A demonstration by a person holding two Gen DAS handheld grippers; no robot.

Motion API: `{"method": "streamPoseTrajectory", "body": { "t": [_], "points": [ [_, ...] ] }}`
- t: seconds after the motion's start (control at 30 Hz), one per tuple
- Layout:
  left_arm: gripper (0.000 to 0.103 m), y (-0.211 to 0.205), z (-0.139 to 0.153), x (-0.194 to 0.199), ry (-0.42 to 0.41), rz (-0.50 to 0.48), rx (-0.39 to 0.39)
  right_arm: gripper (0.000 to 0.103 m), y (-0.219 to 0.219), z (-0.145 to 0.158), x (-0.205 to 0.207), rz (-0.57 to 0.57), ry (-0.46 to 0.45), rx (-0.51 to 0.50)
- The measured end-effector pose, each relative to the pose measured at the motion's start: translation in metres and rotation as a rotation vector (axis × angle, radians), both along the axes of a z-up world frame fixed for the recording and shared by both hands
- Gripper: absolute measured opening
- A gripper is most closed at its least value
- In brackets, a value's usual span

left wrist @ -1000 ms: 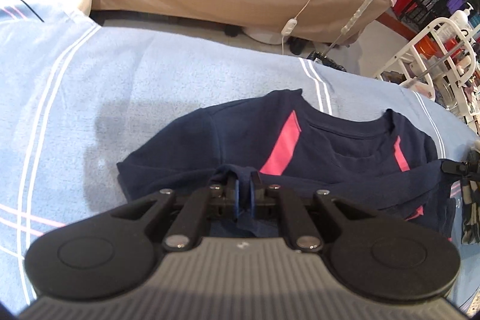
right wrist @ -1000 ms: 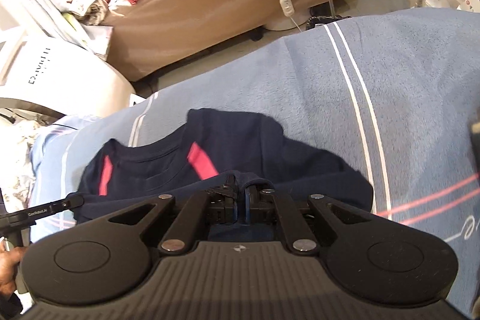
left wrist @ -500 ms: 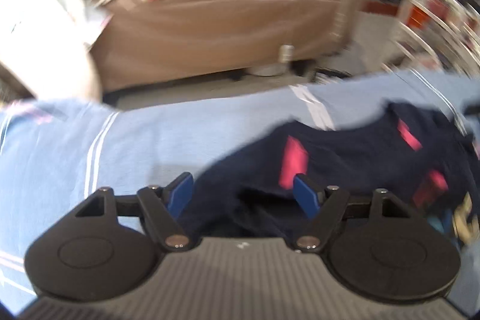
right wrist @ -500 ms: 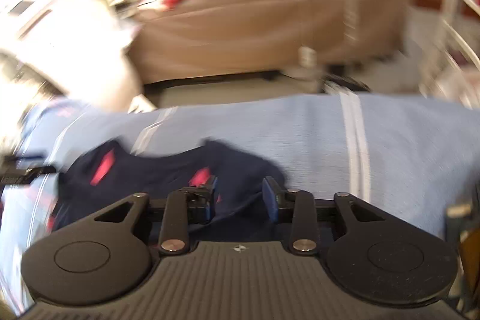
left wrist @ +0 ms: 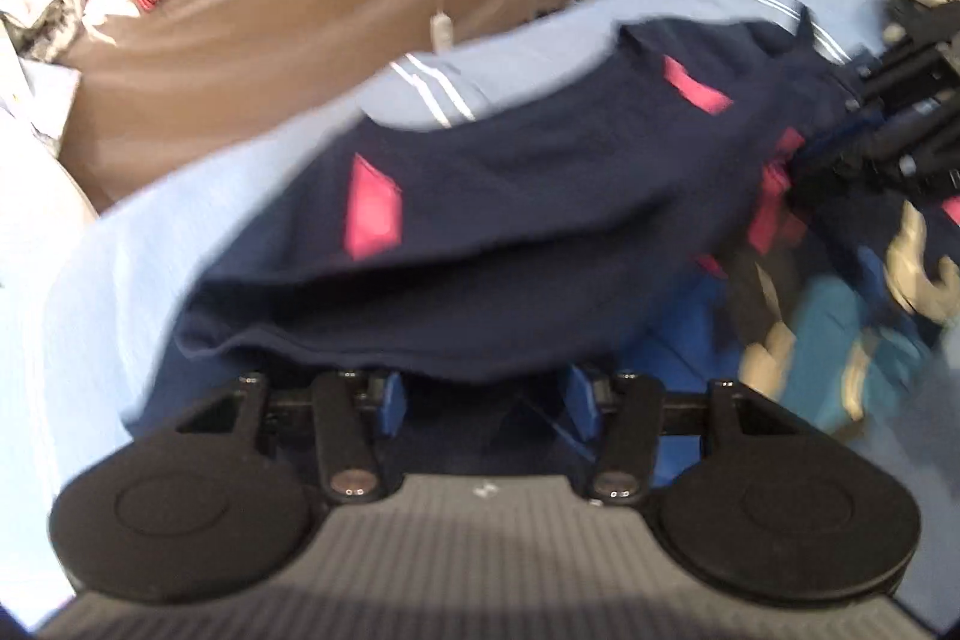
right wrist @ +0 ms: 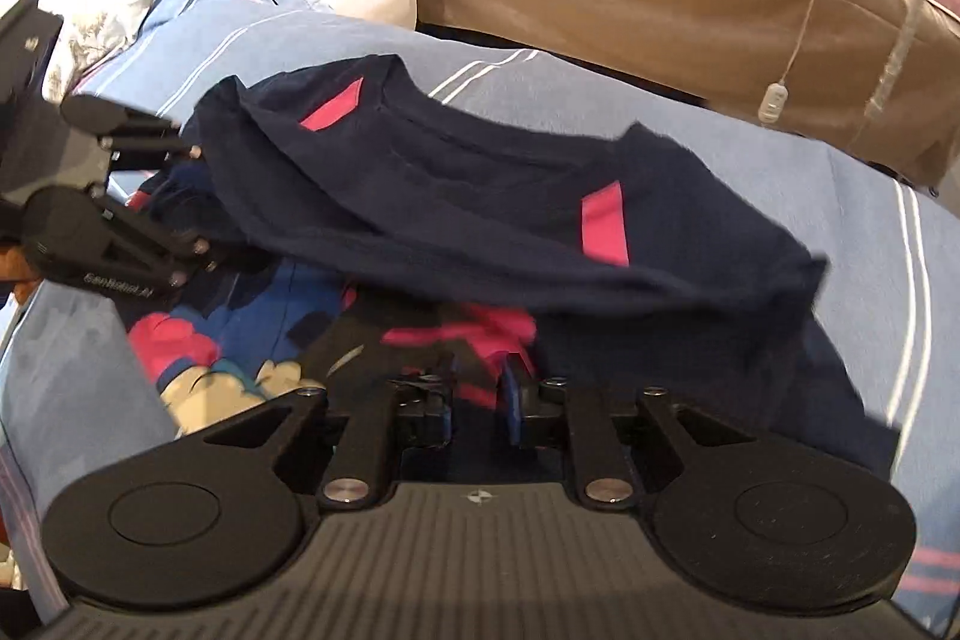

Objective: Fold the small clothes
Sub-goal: 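Lift the hem with both grippers and fold it over toward the collar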

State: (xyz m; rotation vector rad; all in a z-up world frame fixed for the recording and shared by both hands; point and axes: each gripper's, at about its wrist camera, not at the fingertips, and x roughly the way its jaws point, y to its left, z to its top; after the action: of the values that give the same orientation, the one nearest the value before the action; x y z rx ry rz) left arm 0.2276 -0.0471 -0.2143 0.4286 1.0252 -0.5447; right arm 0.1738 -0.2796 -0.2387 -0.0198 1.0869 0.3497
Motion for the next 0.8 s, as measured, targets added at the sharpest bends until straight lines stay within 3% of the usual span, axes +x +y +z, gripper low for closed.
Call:
{"method": "streamPoseTrajectory", "body": {
  "t": [0.23, 0.33, 0.4, 0.47, 0.53, 0.63, 0.8],
  "points": [
    [0.051, 0.0, 0.005, 0.068, -0.023, 0.105, 0.021, 0.031, -0.007, -0.008, 0.051, -0.027, 0.011, -0.093],
    [0.052, 0.0, 0.009, 0.078, -0.023, 0.144, 0.034, 0.032, -0.013, -0.005, 0.053, -0.083, -0.004, -0.074],
    [0.059, 0.0, 0.019, 0.069, -0.045, 0.139, 0.004, 0.036, -0.014, 0.007, 0.044, -0.106, -0.031, -0.017],
    [0.071, -0.002, 0.028, 0.051, -0.09, 0.107, 0.01, 0.036, -0.008, 0.017, 0.03, -0.103, -0.055, 0.003],
    [0.075, -0.002, 0.036, 0.025, -0.124, 0.081, 0.008, 0.037, -0.001, 0.023, 0.013, -0.091, -0.063, 0.019],
    [0.076, -0.002, 0.037, -0.011, -0.104, 0.061, -0.004, 0.038, 0.006, 0.025, -0.013, -0.108, -0.045, 0.059],
    [0.076, -0.009, 0.008, -0.052, -0.042, 0.076, 0.06, 0.039, 0.017, 0.008, -0.034, -0.087, -0.014, -0.004]
  ]
}}
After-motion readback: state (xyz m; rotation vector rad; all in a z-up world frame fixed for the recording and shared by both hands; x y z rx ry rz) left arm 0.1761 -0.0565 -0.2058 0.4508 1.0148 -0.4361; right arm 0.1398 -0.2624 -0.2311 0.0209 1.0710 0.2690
